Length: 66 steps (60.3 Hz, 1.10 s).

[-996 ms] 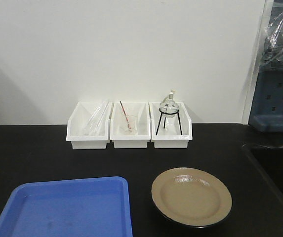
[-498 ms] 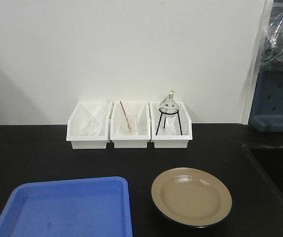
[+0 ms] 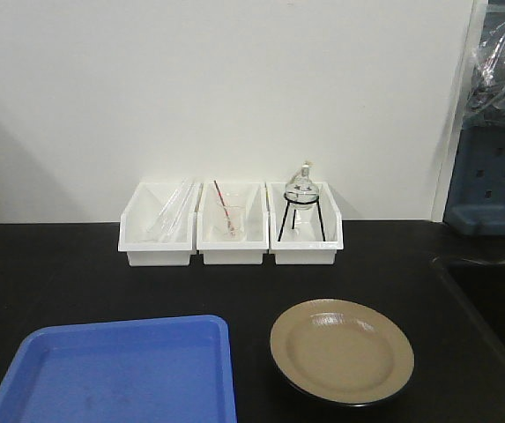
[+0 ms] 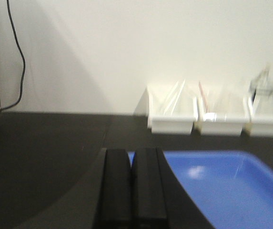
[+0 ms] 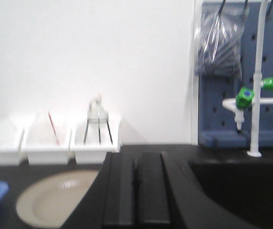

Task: Place disk in tray to left cabinet

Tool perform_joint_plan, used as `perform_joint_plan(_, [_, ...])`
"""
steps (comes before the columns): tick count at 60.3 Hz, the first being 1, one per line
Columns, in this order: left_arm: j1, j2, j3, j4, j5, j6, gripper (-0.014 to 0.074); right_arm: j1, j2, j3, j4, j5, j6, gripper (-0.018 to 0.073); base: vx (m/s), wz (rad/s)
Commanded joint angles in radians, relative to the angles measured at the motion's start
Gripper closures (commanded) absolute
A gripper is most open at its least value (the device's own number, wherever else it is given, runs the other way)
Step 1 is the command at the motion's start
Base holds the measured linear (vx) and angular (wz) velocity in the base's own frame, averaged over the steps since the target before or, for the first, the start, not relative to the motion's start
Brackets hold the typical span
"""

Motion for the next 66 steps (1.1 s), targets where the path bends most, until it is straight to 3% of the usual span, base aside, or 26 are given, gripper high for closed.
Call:
perform_joint_plan(1, [-0.001, 0.001, -0.11, -0.007, -0.121, -0.038, 0.0604, -0.006, -0.006, -0.097, 0.019, -0.104, 0.031, 0.0561, 0.0, 0.0])
perform_joint_plan(12, [-0.001, 0.084, -0.357, 0.013, 0.003, 0.013, 0.0604, -0.006, 0.102, -0.332, -0.007, 0.165, -0.048, 0.0561, 0.0, 0.0])
perform_joint_plan(21, [-0.001, 0.228, -0.494, 0.012, 0.132, 0.122, 0.0604, -0.006, 0.27, -0.465, -0.045, 0.295, -0.064, 0.0558, 0.0, 0.0])
perform_joint_plan(26, [-0.001, 0.307, -0.501, 0.009, 0.137, 0.157, 0.0604, -0.006, 0.349, -0.494, -0.063, 0.294, -0.064, 0.0558, 0.0, 0.0])
perform_joint_plan(48, [-0.001, 0.457, -0.5, 0.0, 0.154, 0.153, 0.0586, -0.006, 0.618, -0.503, -0.077, 0.249, -0.049, 0.0514, 0.0, 0.0])
perform_joint_plan(56, [-0.001, 0.459, -0.5, 0.001, 0.172, 0.153, 0.0531, -0.006, 0.673, -0.503, -0.077, 0.249, 0.02, 0.0438, 0.0, 0.0])
perform_joint_plan(66, [-0.001, 0.459, -0.5, 0.001, 0.25, 0.153, 0.0395, -0.006, 0.712, -0.503, -0.081, 0.25, 0.054, 0.0253, 0.0, 0.0])
